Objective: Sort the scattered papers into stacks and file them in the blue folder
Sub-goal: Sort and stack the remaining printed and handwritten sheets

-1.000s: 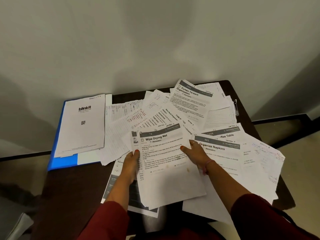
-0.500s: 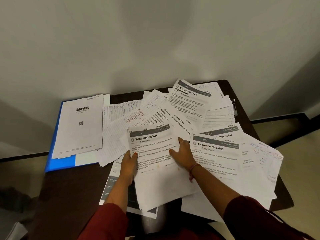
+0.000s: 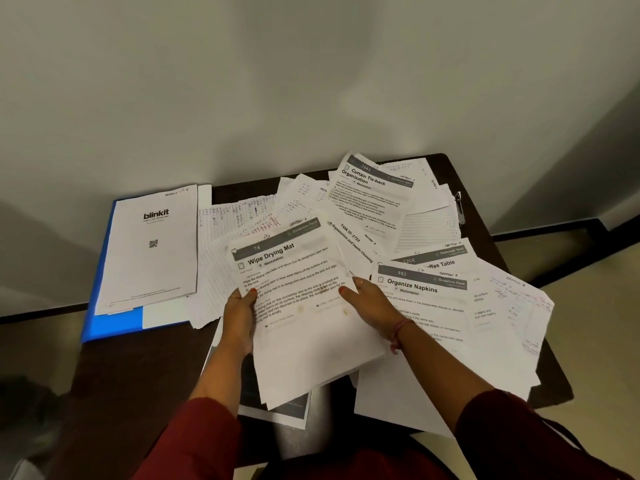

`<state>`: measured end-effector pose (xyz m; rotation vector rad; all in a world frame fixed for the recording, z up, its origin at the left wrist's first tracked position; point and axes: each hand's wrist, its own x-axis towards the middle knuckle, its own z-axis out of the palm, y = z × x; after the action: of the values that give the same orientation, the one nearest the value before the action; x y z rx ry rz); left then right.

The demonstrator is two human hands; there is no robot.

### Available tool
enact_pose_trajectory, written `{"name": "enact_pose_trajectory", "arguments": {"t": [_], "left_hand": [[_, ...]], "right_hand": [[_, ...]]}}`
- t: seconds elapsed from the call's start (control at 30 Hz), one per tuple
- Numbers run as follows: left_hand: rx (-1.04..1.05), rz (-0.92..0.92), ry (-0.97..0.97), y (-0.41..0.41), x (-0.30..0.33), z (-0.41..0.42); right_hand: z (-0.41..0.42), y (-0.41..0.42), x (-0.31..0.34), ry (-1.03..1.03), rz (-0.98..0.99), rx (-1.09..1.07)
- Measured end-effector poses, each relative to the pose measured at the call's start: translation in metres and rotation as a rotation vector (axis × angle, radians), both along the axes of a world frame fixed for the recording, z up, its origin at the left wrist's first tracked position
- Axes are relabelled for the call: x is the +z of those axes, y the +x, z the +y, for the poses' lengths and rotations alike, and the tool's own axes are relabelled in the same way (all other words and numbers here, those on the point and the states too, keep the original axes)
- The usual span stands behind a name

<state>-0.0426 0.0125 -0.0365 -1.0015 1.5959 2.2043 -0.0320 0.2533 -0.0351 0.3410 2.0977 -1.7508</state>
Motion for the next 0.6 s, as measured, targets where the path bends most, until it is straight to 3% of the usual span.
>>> {"name": "enact_pose_trajectory", "arguments": {"t": [0.27,0.6], "left_hand": [[-0.203,-0.121,0.125,0.006,0.005,0.019],[-0.283,0.081,-0.27,0.021,-0.004,0.08]], "right_hand": [[0.028,0.017,-0.012,0.015,-0.013,-0.087],[0.054,0.041,-0.007,0.058,0.03,-0.299]]}}
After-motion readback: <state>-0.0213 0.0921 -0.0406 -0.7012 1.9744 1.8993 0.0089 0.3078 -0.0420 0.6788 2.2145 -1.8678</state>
